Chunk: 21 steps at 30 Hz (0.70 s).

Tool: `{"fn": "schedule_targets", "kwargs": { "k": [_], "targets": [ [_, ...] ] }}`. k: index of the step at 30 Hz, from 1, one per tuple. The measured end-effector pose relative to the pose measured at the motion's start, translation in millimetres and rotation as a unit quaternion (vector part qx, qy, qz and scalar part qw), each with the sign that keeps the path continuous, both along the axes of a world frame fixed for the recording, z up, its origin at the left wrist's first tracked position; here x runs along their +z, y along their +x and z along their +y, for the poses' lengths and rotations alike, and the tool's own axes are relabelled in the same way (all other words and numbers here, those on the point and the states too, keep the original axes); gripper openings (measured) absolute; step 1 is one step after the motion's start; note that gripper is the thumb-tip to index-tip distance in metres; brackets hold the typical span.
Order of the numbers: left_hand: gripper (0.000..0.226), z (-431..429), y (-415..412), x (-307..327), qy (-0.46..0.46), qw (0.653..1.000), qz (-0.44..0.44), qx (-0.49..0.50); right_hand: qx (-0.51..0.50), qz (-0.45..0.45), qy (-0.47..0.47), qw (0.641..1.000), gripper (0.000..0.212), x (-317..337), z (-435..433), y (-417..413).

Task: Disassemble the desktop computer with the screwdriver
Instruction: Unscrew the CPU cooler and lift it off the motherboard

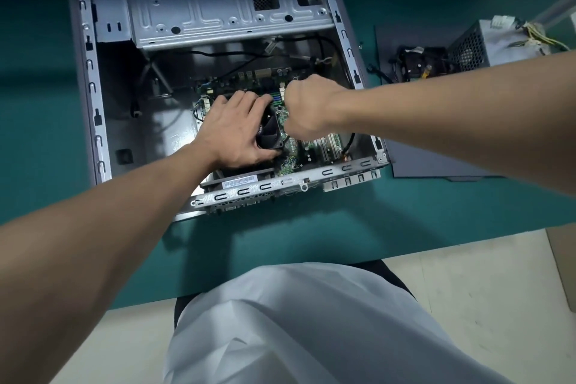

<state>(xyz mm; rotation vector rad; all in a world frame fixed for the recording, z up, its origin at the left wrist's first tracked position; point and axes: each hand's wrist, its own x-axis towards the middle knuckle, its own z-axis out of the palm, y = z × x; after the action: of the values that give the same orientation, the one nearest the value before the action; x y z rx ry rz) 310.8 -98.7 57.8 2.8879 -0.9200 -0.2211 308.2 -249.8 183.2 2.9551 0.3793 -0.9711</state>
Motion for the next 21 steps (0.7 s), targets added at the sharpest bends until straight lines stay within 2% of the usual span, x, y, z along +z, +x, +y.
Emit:
{"fn": "schedule_targets", "kwargs": {
  "k": [3,5,9,13,21],
  "targets": [
    [0.101,0,0,0,-0.002,1.0,0.007,0.003,-0.018,0.002,0.043,0.999,0.015,1,-17,1],
    [0.101,0,0,-1,-0.004,1.0,0.013,0.005,-0.06,-0.002,0.111,0.992,0.016,-3,-31,3],
    [0.101,-1,0,-2,-0.007,1.0,0.014,0.008,-0.135,-0.075,0.218,0.964,0.027,-18,-49,-6],
    [0.102,-2,0,-1,-0.007,1.0,0.013,0.01,-0.138,-0.166,0.22,0.951,0.028,-27,-47,-12],
    [0.1,0,0,-3,-0.021,1.0,0.011,0.009,-0.119,-0.152,0.204,0.96,0.024,-27,-39,-8]
  ]
}}
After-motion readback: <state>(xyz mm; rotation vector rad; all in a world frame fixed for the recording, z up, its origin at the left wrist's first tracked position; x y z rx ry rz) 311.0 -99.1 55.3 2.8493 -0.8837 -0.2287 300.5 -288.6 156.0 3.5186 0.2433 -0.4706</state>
